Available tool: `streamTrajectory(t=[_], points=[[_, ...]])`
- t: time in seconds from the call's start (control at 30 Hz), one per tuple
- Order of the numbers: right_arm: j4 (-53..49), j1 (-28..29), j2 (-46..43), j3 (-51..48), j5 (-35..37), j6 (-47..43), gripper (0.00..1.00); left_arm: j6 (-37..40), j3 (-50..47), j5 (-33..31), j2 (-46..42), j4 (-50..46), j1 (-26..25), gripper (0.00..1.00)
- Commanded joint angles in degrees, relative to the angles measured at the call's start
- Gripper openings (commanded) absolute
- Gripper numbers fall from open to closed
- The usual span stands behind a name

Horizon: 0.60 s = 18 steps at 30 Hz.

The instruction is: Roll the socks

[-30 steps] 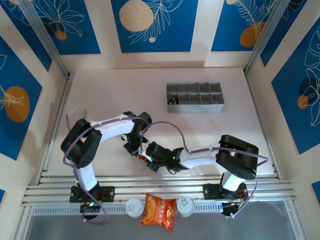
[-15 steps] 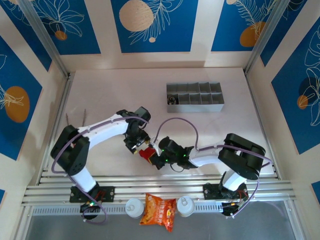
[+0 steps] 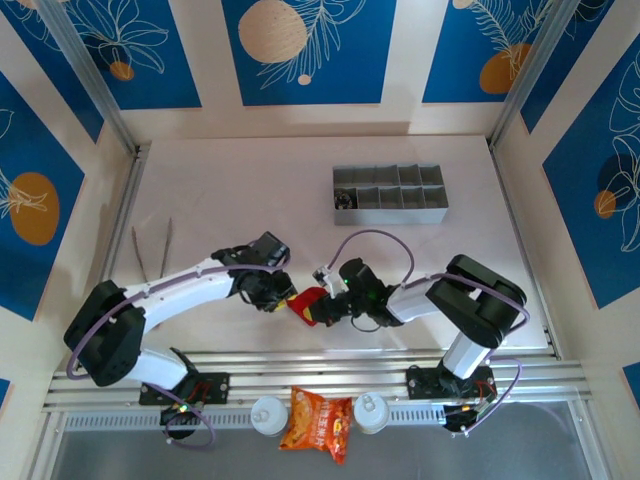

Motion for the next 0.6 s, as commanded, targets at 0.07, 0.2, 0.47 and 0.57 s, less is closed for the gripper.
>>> streamTrajectory(t=[0.07, 0.2, 0.47, 0.57], points=[[-14.7, -2.4, 4.8, -2.7, 0.2, 1.0, 0.00, 0.0, -2.5, 1.1, 2.5, 6.1, -1.2, 0.26], [-15.3, -3.7, 5.6, -2.2, -1.2, 0.7, 0.00, 0.1, -2.2, 1.8, 5.9, 8.5, -1.9, 0.30], [-17.3, -5.0, 6.0, -0.8, -0.8, -1.2, 0.00, 1.1, 2.1, 2.4, 14.8, 7.3, -5.0, 0.33], [-18.3, -5.4, 6.4, 0.1, -0.7, -2.4, 0.00, 1.4, 3.0, 2.7, 17.3, 5.1, -5.9, 0.33]])
